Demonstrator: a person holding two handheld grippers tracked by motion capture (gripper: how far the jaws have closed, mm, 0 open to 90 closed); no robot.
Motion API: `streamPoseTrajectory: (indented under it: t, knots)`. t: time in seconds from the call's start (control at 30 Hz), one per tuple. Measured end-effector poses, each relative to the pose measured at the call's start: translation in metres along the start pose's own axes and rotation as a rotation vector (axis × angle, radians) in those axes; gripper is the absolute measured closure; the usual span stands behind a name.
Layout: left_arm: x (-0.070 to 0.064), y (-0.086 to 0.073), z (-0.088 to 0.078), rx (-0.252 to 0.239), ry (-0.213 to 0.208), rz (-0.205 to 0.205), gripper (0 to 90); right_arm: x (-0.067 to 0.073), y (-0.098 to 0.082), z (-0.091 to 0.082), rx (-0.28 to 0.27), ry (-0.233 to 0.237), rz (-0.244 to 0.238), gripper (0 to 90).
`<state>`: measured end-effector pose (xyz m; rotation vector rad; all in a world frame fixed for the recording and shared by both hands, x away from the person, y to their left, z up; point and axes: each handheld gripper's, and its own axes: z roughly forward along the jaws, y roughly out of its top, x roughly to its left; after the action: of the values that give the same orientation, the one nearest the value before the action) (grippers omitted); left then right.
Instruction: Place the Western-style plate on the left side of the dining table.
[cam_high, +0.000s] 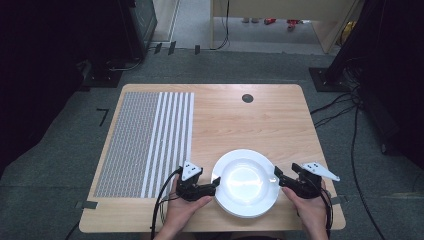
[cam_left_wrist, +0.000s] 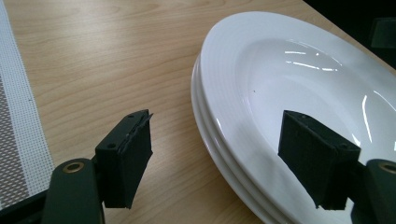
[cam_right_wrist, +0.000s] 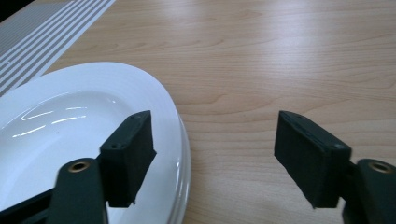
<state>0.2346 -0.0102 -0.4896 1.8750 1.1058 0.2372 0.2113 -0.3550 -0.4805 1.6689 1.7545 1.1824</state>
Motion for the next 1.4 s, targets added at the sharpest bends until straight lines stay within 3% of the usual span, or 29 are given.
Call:
streamPoseTrajectory:
  t: [0.1, 0.3, 0.47, 0.53, 0.77, 0.9, 1.03, 1.13, 1.4]
  knots:
    - [-0.002, -0.001, 0.001, 0.007, 0.004, 0.010, 32.4, 0.003, -0.001, -0.001, -0.008, 0.031, -0.015, 46.5]
    - [-0.005, -0.003, 0.001, 0.008, -0.008, 0.010, 38.4, 0.007, -0.001, -0.003, -0.016, 0.068, -0.026, 61.7]
    - [-0.007, -0.004, 0.002, 0.000, -0.019, 0.023, 45.0, 0.010, -0.005, 0.002, 0.015, 0.079, -0.044, 65.3]
    - [-0.008, -0.005, 0.002, -0.004, -0.022, 0.027, 45.7, 0.011, -0.005, 0.003, 0.040, 0.106, -0.007, 67.7]
    - [-0.010, -0.006, 0.003, 0.003, -0.045, 0.031, 49.3, 0.007, -0.009, 0.005, 0.038, 0.141, 0.030, 70.5]
    - [-0.011, -0.007, 0.004, 0.007, -0.037, 0.027, 49.0, 0.004, -0.009, 0.003, 0.040, 0.150, 0.089, 73.9]
    - [-0.010, -0.007, 0.005, 0.013, -0.044, 0.004, 47.9, 0.002, -0.009, 0.002, 0.040, 0.143, 0.127, 77.3]
    - [-0.008, -0.008, 0.006, 0.017, -0.056, -0.028, 47.4, -0.001, -0.009, 0.002, 0.045, 0.167, 0.152, 77.3]
    - [-0.009, -0.008, 0.006, 0.021, -0.051, -0.037, 47.4, -0.006, -0.008, -0.001, 0.059, 0.192, 0.198, 79.7]
